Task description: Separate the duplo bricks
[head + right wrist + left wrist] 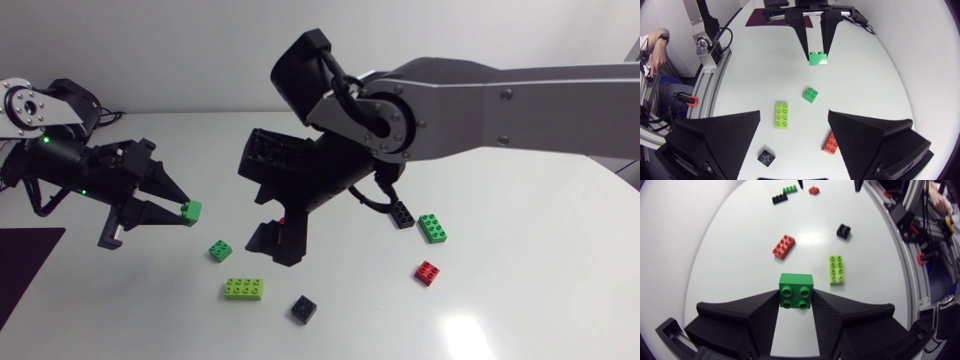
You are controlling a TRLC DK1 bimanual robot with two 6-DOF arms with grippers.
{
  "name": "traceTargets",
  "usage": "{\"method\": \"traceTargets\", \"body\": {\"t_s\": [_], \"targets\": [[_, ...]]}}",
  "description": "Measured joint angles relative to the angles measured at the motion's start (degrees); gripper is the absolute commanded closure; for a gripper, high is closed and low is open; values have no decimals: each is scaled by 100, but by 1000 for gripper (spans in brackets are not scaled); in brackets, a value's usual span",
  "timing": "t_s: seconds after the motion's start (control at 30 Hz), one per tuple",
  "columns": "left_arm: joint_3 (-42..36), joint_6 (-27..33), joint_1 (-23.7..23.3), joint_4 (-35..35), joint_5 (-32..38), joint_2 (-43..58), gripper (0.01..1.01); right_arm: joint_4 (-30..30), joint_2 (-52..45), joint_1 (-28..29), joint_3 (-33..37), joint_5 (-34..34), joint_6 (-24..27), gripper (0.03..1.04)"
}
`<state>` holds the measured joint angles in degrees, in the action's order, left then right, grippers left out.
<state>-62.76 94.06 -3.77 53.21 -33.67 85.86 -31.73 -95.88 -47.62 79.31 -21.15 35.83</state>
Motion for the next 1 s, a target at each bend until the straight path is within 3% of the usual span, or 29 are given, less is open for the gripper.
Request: {"method": "traceTargets", "body": {"t_s": [0.2,0.37,0.63,1.0], "targets": [[916,63,695,-1075,1707,-79,770,0,24,0,-284,72,17,62],[1259,59,1198,-1384,2647,116,770,0,125,0,-479,127,17,62],[1261,39,1563,-1554,3375,538,770,11,442,0,-785,146,17,62],[1263,-98,1891,-1853,3738,977,770,17,540,0,-946,149,57,62]]}}
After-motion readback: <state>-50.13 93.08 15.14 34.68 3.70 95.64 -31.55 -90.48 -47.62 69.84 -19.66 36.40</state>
